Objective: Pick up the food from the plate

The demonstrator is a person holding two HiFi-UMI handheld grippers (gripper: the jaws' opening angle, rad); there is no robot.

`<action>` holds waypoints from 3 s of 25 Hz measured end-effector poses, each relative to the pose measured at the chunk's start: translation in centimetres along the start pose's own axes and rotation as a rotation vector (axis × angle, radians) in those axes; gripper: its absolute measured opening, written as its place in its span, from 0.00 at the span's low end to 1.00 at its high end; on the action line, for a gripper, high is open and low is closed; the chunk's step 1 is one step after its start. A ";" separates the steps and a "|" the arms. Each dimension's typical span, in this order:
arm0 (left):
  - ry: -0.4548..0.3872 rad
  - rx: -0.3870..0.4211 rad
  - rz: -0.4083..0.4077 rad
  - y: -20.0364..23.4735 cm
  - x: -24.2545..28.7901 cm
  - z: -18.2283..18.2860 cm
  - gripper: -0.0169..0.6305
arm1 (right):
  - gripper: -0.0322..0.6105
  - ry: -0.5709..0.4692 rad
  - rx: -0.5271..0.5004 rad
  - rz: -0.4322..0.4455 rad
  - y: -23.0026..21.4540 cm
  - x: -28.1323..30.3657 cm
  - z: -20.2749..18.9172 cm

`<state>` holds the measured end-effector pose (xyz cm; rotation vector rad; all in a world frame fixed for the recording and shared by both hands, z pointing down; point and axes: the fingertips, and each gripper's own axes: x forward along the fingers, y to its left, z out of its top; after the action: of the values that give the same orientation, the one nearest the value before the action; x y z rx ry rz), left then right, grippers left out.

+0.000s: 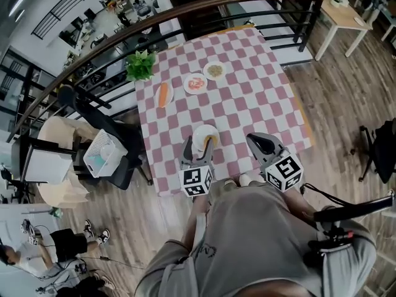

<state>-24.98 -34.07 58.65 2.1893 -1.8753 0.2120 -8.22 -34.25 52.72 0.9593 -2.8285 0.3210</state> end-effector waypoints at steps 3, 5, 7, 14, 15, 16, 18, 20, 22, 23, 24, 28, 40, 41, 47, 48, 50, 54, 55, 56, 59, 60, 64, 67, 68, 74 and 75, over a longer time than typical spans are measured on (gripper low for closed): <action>0.114 0.016 -0.028 0.7 1.8 -3.4 0.49 | 0.08 0.004 0.001 -0.022 -0.7 -0.5 -0.1; 0.205 0.019 -0.042 1.1 2.8 -6.1 0.49 | 0.08 0.009 0.002 -0.038 -1.1 -0.9 -0.1; 0.287 0.006 -0.047 1.6 3.6 -8.7 0.49 | 0.08 0.012 0.007 -0.047 -1.2 -1.2 -0.3; 0.495 -0.041 -0.045 2.8 5.7 -16.8 0.49 | 0.08 0.018 0.003 -0.054 -1.2 -1.6 -0.4; 0.518 -0.041 -0.047 2.9 6.1 -17.6 0.50 | 0.08 0.018 0.001 -0.055 -1.2 -1.6 -0.4; 0.538 -0.040 -0.049 3.0 6.4 -18.3 0.50 | 0.08 0.019 0.000 -0.056 -1.3 -1.6 -0.4; 0.578 -0.035 -0.051 3.2 7.1 -19.8 0.50 | 0.08 0.019 -0.002 -0.059 -1.3 -1.7 -0.4; 0.622 -0.036 -0.054 3.4 7.9 -21.4 0.50 | 0.08 0.021 -0.002 -0.062 -1.3 -1.9 -0.5; 0.678 -0.039 -0.062 3.5 8.8 -23.1 0.50 | 0.08 0.024 -0.004 -0.068 -1.3 -2.2 -0.5; 0.705 -0.037 -0.067 3.5 9.2 -23.9 0.50 | 0.08 0.026 -0.005 -0.071 -1.4 -2.4 -0.5; 0.729 -0.032 -0.071 3.6 9.7 -24.7 0.51 | 0.08 0.027 -0.004 -0.075 -1.4 -2.5 -0.5; 0.825 -0.014 -0.065 4.2 11.2 -27.5 0.51 | 0.08 0.023 -0.001 -0.101 -2.0 -3.2 -0.5; 1.008 -0.077 -0.097 4.4 13.5 -33.0 0.56 | 0.08 0.022 0.020 -0.204 -4.6 -5.4 -0.7; 1.033 -0.080 -0.098 4.4 13.4 -33.6 0.56 | 0.08 0.021 0.020 -0.206 -4.7 -5.4 -0.6; 1.023 -0.072 -0.070 4.6 13.2 -34.3 0.59 | 0.08 0.014 0.016 -0.212 -5.0 -5.1 -0.3; 1.020 -0.072 -0.073 4.6 13.2 -34.2 0.59 | 0.08 0.016 0.016 -0.213 -5.0 -5.1 -0.2; 1.025 -0.069 -0.083 4.7 13.3 -34.2 0.59 | 0.08 0.017 0.014 -0.210 -5.0 -4.9 -0.2; 1.027 -0.103 -0.118 4.7 13.3 -34.1 0.59 | 0.08 0.013 0.016 -0.198 -4.7 -4.6 -0.2; 1.018 -0.135 -0.131 4.7 13.2 -34.0 0.59 | 0.08 0.011 0.016 -0.196 -4.7 -4.5 -0.2; 1.004 -0.170 -0.144 4.7 13.2 -33.9 0.59 | 0.08 0.011 0.016 -0.195 -4.7 -4.5 -0.2; 0.972 -0.233 -0.176 4.7 13.2 -33.7 0.59 | 0.08 0.015 0.018 -0.192 -4.9 -4.4 -0.4; 0.974 -0.230 -0.184 4.6 13.2 -33.6 0.59 | 0.08 0.017 0.018 -0.189 -4.9 -4.3 -0.4; 0.950 -0.178 -0.192 4.9 13.4 -33.1 0.59 | 0.08 0.029 0.018 -0.159 -4.4 -3.6 -0.6; 0.895 -0.143 -0.180 5.3 13.6 -31.6 0.59 | 0.08 0.042 0.015 -0.127 -3.7 -2.9 -0.8; 0.869 -0.130 -0.179 5.4 13.8 -30.8 0.59 | 0.08 0.046 0.014 -0.117 -3.5 -2.6 -0.9; 0.648 -0.066 -0.194 5.3 14.8 -25.0 0.59 | 0.08 0.071 0.006 -0.050 -2.5 -0.9 -1.5; 0.600 -0.056 -0.202 5.0 14.8 -23.6 0.59 | 0.08 0.073 0.003 -0.041 -2.3 -0.6 -1.6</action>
<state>-26.34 -42.19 85.70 1.9632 -1.3086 0.6792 -6.22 -35.25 54.45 0.9841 -2.7391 0.3486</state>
